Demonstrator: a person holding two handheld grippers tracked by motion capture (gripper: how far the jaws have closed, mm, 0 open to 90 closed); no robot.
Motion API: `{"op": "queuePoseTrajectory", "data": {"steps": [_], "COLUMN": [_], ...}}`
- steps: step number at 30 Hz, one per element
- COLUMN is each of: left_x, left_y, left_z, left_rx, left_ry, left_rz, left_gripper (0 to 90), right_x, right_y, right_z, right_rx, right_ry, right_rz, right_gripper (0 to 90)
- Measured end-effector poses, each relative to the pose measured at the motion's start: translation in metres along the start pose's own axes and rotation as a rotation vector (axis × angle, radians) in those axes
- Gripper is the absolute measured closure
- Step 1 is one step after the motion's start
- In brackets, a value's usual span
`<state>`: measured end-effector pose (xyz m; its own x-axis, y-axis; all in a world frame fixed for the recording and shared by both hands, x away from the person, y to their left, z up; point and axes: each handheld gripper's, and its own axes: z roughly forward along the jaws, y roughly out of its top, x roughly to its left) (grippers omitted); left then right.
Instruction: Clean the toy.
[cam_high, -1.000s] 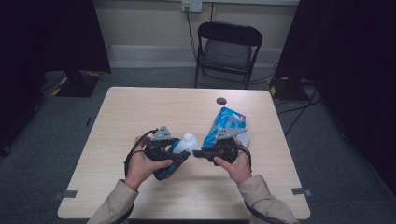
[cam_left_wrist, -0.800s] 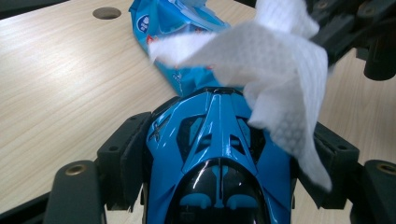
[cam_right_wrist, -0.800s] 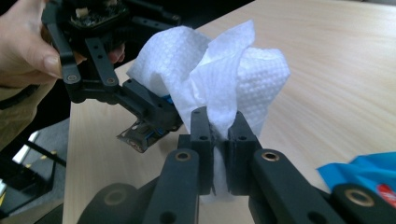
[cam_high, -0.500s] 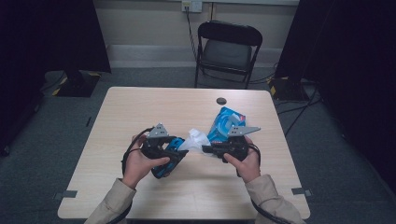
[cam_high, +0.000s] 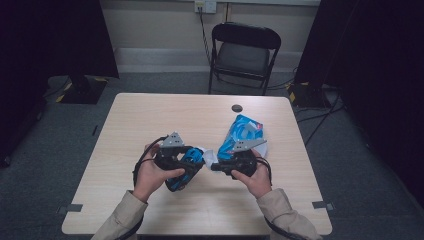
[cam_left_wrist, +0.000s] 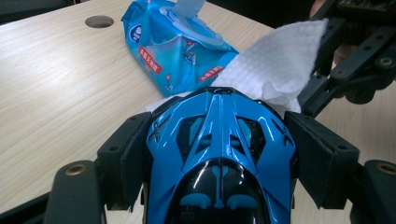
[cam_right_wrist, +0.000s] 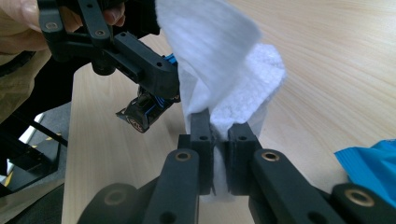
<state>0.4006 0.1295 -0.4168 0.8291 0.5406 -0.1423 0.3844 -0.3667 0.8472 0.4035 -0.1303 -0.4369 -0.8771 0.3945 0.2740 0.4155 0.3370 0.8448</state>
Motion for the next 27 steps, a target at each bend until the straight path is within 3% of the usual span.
{"op": "queuePoseTrajectory", "data": {"steps": [27], "left_x": [-0.005], "left_y": [0.013], "left_z": [0.016], "left_rx": [-0.003], "left_ry": [-0.034], "left_rz": [-0.01], "left_gripper": [26.1], "right_x": [0.006], "right_y": [-0.013], "right_z": [0.032], "right_rx": [0.044], "right_ry": [0.022], "right_rz": [-0.023], "right_gripper": [84.2]}}
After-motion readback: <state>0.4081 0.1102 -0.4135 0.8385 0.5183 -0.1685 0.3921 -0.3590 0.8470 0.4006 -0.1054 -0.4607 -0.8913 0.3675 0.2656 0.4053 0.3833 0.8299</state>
